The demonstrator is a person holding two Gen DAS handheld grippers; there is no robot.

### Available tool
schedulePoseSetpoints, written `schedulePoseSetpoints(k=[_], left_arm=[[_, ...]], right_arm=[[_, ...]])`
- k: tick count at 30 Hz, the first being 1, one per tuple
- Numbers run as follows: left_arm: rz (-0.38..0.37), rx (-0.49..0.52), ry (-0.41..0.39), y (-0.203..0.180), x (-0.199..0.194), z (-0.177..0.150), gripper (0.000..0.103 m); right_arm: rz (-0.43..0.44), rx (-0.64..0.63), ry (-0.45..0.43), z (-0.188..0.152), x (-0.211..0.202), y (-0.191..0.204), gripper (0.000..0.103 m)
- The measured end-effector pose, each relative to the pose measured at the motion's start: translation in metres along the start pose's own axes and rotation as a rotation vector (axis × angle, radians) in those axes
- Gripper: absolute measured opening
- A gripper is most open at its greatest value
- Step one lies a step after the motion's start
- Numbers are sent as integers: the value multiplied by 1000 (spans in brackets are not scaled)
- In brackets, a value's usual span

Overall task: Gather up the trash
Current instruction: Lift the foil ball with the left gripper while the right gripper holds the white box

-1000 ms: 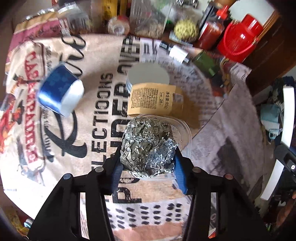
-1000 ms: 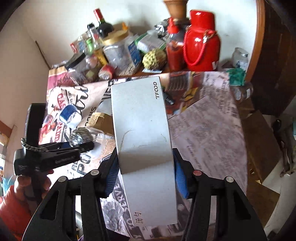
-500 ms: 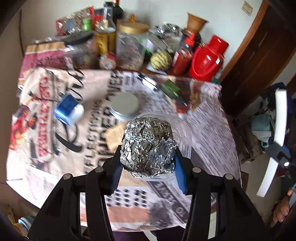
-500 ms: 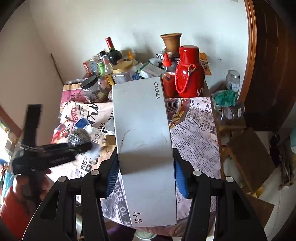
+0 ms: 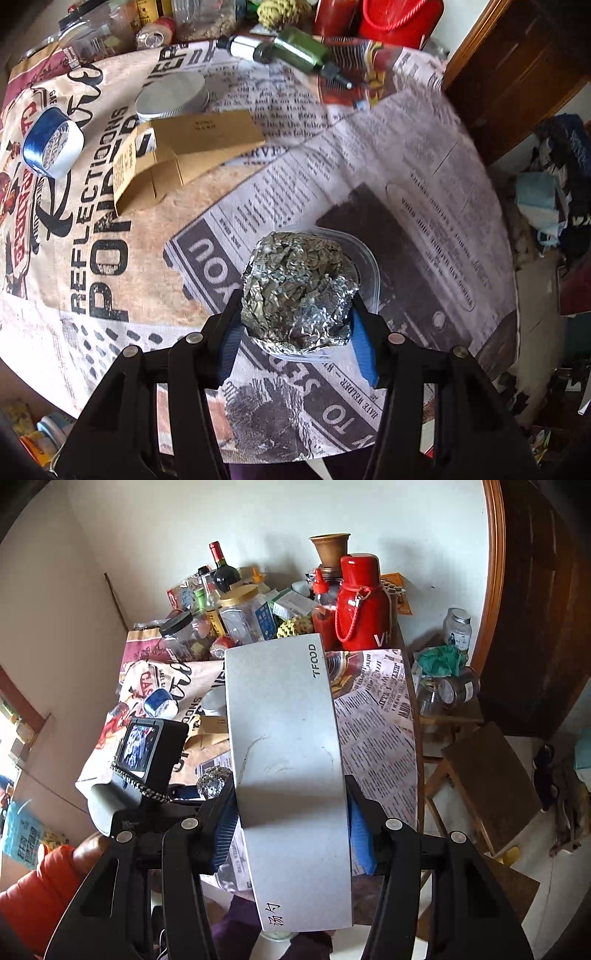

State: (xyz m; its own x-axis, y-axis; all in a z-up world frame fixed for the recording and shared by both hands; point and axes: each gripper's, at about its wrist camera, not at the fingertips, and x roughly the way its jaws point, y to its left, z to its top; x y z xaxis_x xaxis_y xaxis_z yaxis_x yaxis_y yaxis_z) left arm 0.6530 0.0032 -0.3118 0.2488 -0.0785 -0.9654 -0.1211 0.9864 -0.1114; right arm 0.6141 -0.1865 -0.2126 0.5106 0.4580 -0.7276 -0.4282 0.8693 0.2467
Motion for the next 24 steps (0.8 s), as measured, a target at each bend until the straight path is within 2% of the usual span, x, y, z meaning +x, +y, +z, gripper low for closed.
schedulePoseSetpoints(k=[3, 5, 9, 12, 13, 17, 21, 24], left_arm=[[18, -10, -17, -2, -7, -1, 60], [28, -28, -44, -1, -14, -3, 69], [13, -54, -86, 0, -24, -3, 69], [13, -39, -74, -7, -17, 0, 69], [25, -36, -61, -10, -11, 1, 69], [98, -15, -55, -17, 2, 6, 52], [79, -13, -80, -17, -4, 6, 52], [54, 7, -116, -17, -23, 3, 52]], right_arm=[[7, 3, -2, -1, -2, -5, 50], [10, 8, -4, -1, -4, -7, 50], [2, 14, -13, -1, -7, -16, 50], [-2, 21, -11, -1, -8, -23, 50], [-7, 22, -9, -2, -9, -25, 50], [-14, 26, -3, -3, -10, -31, 50], [-21, 23, 0, -3, -11, -29, 50], [-26, 19, -8, -3, -14, -26, 50]])
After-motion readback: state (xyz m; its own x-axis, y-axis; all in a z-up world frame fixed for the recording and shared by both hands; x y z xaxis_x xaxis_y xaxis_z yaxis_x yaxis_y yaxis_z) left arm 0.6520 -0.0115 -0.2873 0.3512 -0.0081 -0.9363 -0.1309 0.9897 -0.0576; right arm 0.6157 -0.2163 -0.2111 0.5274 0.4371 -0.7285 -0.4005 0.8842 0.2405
